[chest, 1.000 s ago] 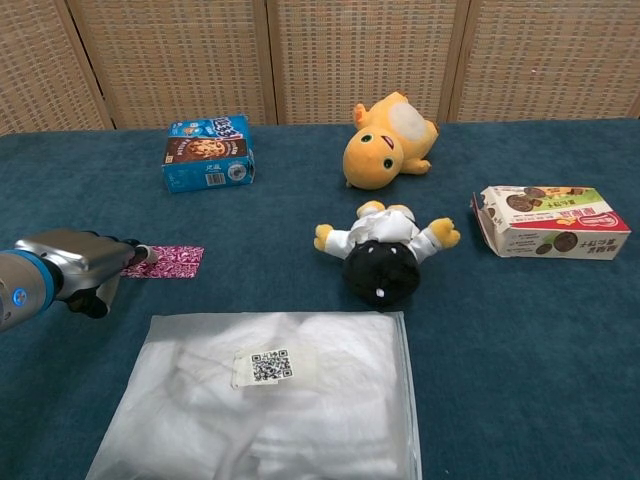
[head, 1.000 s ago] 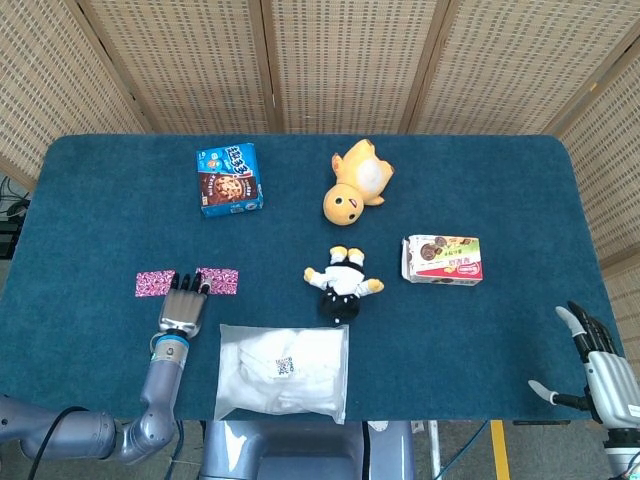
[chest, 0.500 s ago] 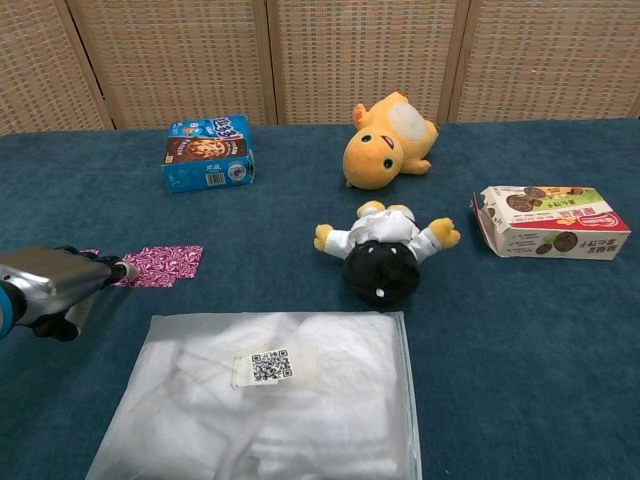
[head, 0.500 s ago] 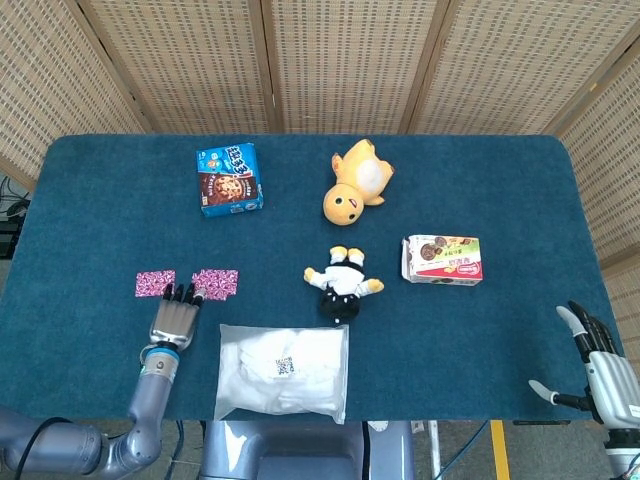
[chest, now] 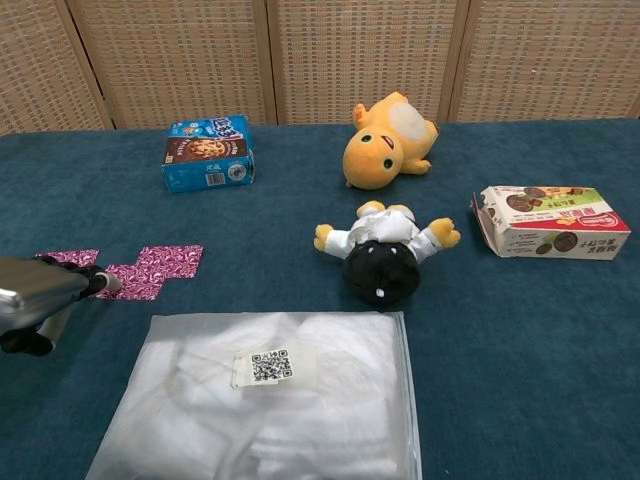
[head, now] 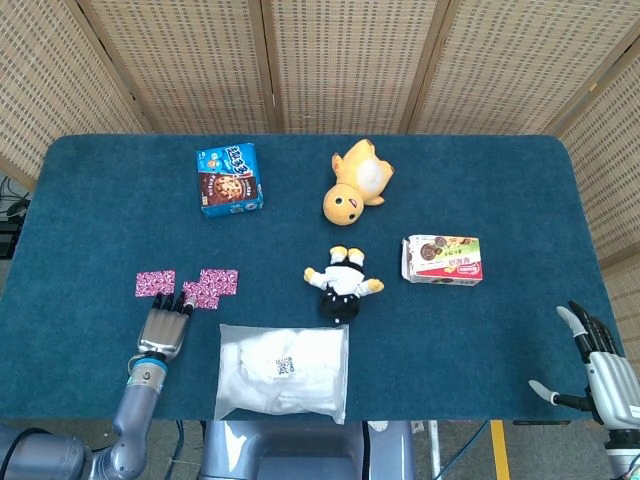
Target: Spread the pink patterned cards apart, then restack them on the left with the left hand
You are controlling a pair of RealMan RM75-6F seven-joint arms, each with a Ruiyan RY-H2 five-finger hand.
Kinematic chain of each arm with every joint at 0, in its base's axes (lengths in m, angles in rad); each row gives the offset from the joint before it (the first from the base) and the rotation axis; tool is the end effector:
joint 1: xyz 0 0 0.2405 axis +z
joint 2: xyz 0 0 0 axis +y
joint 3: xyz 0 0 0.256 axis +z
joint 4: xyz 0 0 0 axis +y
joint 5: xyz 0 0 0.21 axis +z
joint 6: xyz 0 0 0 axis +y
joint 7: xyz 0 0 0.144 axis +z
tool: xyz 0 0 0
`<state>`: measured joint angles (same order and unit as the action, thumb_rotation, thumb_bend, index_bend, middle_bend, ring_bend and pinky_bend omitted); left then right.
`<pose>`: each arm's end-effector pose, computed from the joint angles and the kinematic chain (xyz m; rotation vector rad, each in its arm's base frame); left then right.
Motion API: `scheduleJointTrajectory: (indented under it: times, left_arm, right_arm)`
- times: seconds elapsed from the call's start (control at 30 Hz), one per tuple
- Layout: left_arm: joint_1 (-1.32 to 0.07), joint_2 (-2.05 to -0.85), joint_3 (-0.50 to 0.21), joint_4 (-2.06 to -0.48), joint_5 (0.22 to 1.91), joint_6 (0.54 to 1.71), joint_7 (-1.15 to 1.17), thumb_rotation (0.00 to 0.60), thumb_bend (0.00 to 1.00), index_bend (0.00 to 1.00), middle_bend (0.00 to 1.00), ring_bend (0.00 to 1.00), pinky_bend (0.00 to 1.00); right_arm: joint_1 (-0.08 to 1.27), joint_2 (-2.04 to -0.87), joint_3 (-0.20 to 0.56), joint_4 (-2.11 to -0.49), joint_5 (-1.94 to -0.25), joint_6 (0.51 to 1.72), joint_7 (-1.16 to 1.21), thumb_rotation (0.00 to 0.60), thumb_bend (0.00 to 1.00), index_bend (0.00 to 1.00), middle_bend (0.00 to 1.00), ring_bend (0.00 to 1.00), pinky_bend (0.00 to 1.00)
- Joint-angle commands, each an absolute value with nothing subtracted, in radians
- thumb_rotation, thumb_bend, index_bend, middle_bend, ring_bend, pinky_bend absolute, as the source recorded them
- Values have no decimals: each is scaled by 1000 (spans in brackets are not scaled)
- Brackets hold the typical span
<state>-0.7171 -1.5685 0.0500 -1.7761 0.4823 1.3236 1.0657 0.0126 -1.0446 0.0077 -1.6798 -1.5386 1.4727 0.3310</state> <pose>-0.2132 0.2541 -0.0270 -1.8138 -0.8959 -0.1279 -0.3140 -0.1489 0.1670 1.2638 -1.2215 1.0752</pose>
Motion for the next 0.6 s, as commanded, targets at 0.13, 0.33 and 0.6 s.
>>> scheduleJointTrajectory:
  times: [0.13, 0.33, 0.6]
  left_arm:
    - [-702, -1567, 72, -1803, 501, 1337, 1068, 600, 1000, 63, 0, 0, 0]
    - [-674, -1557, 92, -1858, 526, 1368, 1054, 600, 1000, 63, 0, 0, 0]
    - [-649, -1503, 104, -1948, 566, 1404, 1036, 600, 1000, 63, 0, 0, 0]
  right_arm:
    - [11, -1043, 7, -1681, -1540, 1476, 333, 600, 106, 43, 0, 0, 0]
    - [12, -1043, 7, -1679, -1540, 1475, 336, 600, 105, 43, 0, 0, 0]
    - [10, -1043, 7, -1682, -1544, 1480, 333, 600, 106, 43, 0, 0, 0]
